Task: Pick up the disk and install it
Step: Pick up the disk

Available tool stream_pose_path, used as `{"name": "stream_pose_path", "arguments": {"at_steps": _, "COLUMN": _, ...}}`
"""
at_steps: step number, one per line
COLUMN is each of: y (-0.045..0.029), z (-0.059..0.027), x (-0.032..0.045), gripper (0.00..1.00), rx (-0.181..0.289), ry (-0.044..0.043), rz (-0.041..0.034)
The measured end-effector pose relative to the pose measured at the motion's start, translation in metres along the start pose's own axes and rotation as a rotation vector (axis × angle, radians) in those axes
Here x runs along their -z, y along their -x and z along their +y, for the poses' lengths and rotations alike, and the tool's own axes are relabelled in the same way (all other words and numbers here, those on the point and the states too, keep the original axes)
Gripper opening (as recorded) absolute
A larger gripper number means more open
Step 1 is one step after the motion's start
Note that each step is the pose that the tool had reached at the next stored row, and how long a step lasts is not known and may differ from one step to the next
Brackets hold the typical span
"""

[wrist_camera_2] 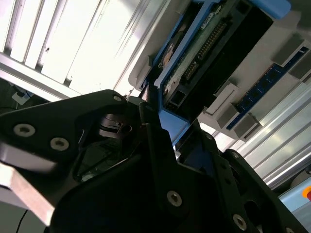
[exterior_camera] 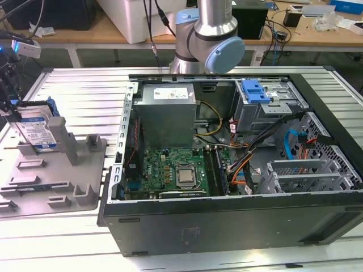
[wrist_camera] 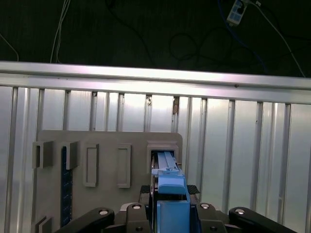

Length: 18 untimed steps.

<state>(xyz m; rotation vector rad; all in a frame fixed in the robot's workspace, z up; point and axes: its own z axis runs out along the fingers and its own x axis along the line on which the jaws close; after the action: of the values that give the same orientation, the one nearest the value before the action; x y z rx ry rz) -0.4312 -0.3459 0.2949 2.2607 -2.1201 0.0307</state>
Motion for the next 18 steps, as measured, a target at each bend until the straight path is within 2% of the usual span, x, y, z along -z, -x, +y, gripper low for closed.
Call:
{"name": "stream_pose_path", "arguments": {"at_steps": 5, "y": 0.0, "z": 0.0, "x": 0.0, "gripper": 0.37, "rx": 0.0, "ry": -0.0004, "rz": -0.0002}}
{"name": "stream_pose_path", "arguments": {"at_steps": 13, "y": -0.0003, "z": 0.0001, "x": 0.0064, "gripper": 0.37, "rx": 0.0, "ry": -0.0001, "rz": 0.0004}}
{"name": "stream_pose_path", "arguments": {"at_steps": 18, "y": -0.0003, "z": 0.0002, "x": 0.007, "gripper": 0.37, "rx": 0.0, "ry": -0.0001, "rz": 0.0007}}
